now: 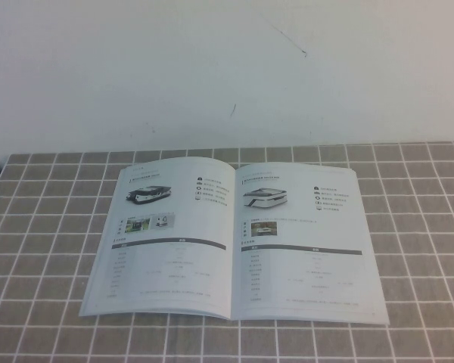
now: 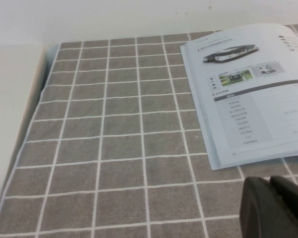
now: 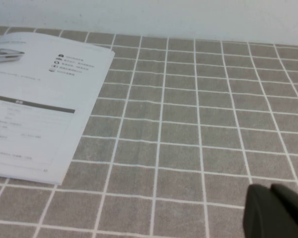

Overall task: Close book
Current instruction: 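Close the open booklet and leave it lying on the table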

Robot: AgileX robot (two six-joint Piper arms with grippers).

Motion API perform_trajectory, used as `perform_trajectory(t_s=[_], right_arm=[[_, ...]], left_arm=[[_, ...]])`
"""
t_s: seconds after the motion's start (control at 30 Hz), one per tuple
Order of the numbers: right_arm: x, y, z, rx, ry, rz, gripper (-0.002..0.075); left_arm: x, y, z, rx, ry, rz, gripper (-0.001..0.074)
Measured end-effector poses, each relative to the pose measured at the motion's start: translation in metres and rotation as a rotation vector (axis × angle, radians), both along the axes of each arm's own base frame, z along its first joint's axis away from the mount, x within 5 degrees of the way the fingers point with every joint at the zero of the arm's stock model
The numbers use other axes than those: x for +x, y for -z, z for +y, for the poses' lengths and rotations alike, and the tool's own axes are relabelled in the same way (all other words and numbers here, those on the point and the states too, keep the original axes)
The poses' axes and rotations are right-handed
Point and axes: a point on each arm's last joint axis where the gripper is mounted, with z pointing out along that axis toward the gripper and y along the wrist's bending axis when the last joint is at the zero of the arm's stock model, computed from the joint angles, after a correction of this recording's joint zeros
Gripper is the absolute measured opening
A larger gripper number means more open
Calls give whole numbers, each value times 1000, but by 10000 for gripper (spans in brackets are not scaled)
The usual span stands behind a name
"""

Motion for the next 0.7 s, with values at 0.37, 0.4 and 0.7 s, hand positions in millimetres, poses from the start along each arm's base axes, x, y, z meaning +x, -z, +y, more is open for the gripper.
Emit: perform_trajectory(t_s=[0.37, 0.4, 0.7], right_arm=[[0, 0, 0, 0, 0, 0, -3], [0, 0, 0, 0, 0, 0, -3], [0, 0, 0, 0, 0, -4, -3]], left_arm=[[0, 0, -1, 0, 14, 0, -2], [0, 0, -1, 0, 14, 0, -2], [0, 0, -1, 2, 15, 0, -2]])
